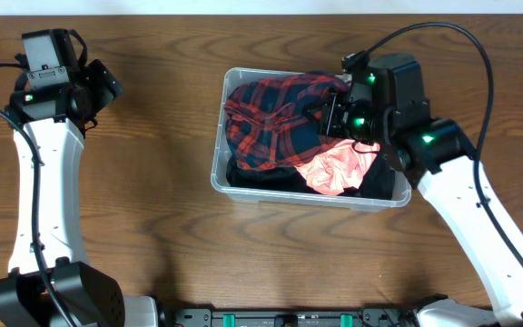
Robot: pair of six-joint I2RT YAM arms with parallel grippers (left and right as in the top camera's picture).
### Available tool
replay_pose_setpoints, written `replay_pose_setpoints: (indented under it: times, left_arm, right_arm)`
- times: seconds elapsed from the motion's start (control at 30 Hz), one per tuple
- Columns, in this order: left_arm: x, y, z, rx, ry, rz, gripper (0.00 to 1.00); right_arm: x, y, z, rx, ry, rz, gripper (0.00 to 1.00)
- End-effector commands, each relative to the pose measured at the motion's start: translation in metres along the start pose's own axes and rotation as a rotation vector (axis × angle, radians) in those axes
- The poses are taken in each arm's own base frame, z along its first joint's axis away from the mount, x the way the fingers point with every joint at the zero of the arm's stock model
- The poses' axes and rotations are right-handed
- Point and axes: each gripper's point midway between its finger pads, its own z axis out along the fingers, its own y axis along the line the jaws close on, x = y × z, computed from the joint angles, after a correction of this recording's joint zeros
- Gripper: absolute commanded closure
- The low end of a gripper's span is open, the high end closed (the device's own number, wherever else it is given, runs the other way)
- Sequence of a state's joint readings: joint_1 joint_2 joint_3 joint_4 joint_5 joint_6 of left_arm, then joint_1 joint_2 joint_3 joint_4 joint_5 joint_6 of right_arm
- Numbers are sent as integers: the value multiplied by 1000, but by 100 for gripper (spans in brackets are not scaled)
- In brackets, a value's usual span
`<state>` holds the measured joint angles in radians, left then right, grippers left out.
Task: Pack container
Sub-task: 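Press the plaid shirt down into the container's right side with the right gripper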
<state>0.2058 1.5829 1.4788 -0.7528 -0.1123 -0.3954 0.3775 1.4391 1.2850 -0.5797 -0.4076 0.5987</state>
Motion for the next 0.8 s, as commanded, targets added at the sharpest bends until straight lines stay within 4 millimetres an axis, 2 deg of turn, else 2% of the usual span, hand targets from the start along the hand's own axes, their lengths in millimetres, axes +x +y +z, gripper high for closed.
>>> replay_pose_setpoints:
  times: [0.0,0.23,0.4,0.77]
  left_arm:
    - [-4,3,-1,-14,-12,-3,2]
    - [-4,3,-1,-14,-12,-3,2]
    - [-4,3,-1,-14,-12,-3,2]
    - [-4,3,-1,-14,-12,-3,2]
  right_arm:
    - [3,-2,11,8,23,-24,99]
    - [10,-32,23,131,54,-29,99]
    - [12,-55,19,253,53,-71,99]
    - [22,-91,6,438,106,-195,99]
